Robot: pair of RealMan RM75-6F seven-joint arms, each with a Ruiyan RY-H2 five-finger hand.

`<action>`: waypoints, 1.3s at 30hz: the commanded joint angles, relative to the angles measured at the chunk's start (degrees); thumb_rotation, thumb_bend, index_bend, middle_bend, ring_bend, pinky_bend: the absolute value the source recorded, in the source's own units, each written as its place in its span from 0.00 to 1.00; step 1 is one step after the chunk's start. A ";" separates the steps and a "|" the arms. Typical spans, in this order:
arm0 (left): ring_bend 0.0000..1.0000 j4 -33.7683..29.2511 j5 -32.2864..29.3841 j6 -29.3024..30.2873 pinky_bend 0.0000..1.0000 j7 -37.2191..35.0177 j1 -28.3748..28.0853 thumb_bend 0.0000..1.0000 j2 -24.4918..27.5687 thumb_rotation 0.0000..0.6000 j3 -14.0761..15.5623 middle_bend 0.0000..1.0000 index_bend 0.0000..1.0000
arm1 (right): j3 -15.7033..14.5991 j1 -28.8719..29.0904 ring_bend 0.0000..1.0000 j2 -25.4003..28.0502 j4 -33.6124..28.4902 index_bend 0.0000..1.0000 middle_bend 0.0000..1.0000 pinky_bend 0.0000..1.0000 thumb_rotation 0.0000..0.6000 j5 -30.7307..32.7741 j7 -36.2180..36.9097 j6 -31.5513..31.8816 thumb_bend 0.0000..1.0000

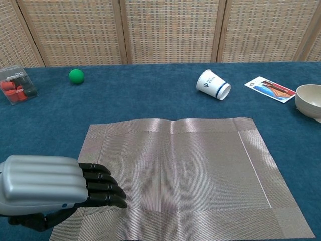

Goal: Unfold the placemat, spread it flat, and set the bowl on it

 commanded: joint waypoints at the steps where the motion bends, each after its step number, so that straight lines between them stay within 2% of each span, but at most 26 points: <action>1: 0.00 -0.08 -1.82 -0.75 0.00 1.45 -0.41 1.00 -0.74 1.00 0.18 0.00 0.00 | 0.01 -0.06 0.00 0.05 -0.09 0.18 0.00 0.00 1.00 -0.09 0.09 0.16 0.12; 12: 0.00 -0.72 -5.69 -0.53 0.00 3.72 -0.73 1.00 -0.21 1.00 2.05 0.00 0.00 | -0.21 -0.04 0.00 0.00 -0.32 0.18 0.00 0.00 1.00 -0.43 -0.04 0.12 0.12; 18: 0.00 -0.85 -5.81 1.02 0.00 3.70 -0.55 1.00 -0.29 1.00 2.24 0.00 0.00 | -0.19 -0.06 0.00 -0.06 -0.34 0.18 0.00 0.00 1.00 -0.39 -0.23 0.18 0.12; 21: 0.00 -1.53 -4.77 5.13 0.00 1.97 0.74 0.83 0.28 1.00 1.57 0.00 0.00 | -0.17 -0.10 0.00 -0.03 -0.29 0.18 0.00 0.00 1.00 -0.33 -0.21 0.21 0.12; 23: 0.00 -2.12 -3.83 8.61 0.00 0.09 1.98 0.63 1.10 1.00 1.03 0.00 0.00 | -0.19 -0.10 0.00 0.00 -0.21 0.18 0.00 0.00 1.00 -0.38 -0.13 0.20 0.12; 25: 0.00 -2.54 -2.87 12.06 0.00 -1.69 3.27 0.52 2.00 1.00 0.55 0.00 0.00 | -0.22 -0.08 0.00 0.05 -0.13 0.18 0.00 0.00 1.00 -0.41 -0.03 0.15 0.12; 27: 0.00 -2.70 -2.08 17.03 0.00 -3.69 5.22 0.45 3.15 1.00 -0.34 0.00 0.00 | -0.22 -0.04 0.00 0.04 -0.04 0.18 0.00 0.00 1.00 -0.32 -0.04 0.01 0.12; 33: 0.00 0.21 -0.14 33.13 0.00 -7.67 13.07 0.35 5.63 1.00 -1.73 0.00 0.00 | -0.10 0.76 0.00 -0.39 0.47 0.20 0.00 0.00 1.00 -0.26 -0.60 -1.09 0.12; 39: 0.00 3.02 -0.82 41.76 0.00 -10.71 18.48 0.34 7.96 1.00 -2.17 0.00 0.00 | 1.46 3.23 0.00 -1.36 1.53 0.30 0.00 0.00 1.00 0.05 -2.57 -2.85 0.13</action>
